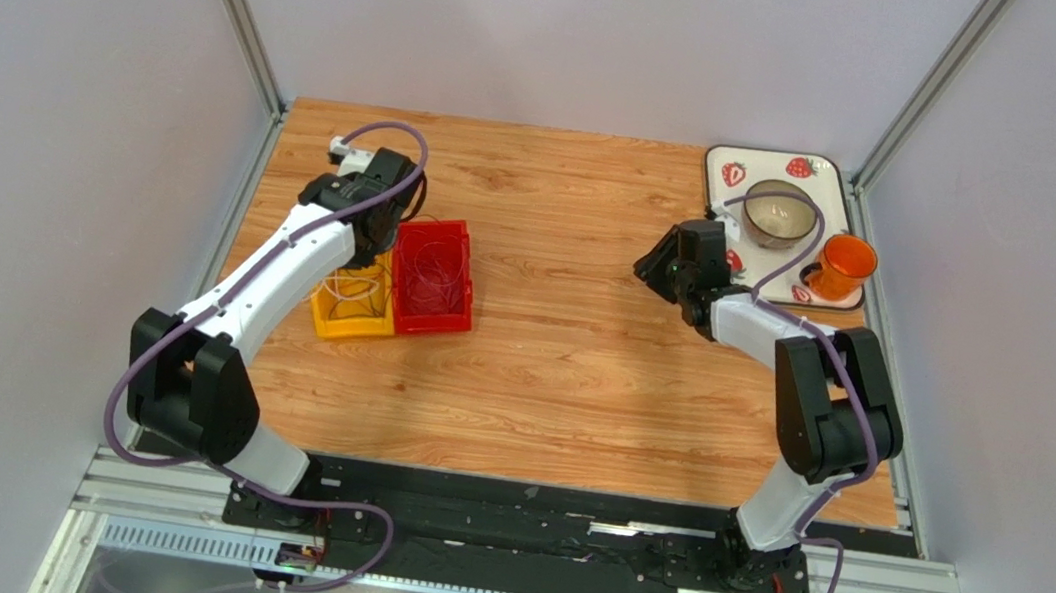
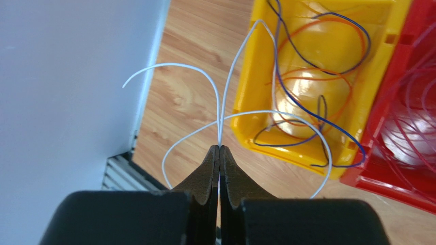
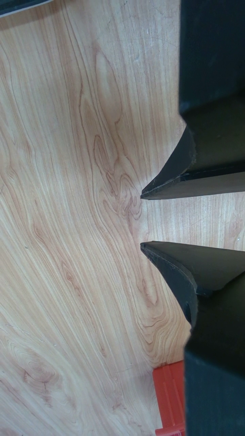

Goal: Untangle the cables

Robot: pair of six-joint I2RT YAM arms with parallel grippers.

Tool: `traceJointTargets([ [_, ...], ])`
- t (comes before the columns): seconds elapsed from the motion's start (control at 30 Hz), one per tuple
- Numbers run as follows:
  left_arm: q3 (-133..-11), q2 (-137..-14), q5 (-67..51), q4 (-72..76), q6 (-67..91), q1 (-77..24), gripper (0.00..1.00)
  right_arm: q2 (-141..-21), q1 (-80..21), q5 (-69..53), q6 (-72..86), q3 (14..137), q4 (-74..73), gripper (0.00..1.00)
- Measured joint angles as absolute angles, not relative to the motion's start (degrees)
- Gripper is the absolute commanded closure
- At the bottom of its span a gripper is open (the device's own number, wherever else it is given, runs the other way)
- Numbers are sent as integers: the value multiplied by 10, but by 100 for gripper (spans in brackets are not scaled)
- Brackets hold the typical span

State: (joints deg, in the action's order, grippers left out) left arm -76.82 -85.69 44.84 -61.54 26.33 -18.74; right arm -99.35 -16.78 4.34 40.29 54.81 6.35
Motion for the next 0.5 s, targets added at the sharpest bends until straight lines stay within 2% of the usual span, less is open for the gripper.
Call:
traceJointTargets([
  [0.17, -717, -838, 394, -567, 275, -192, 100, -994, -161, 34, 408, 548, 66, 60],
  [0.5, -708, -832, 367, -504, 279, -195, 100, -994, -157, 23, 414, 547, 73, 60],
])
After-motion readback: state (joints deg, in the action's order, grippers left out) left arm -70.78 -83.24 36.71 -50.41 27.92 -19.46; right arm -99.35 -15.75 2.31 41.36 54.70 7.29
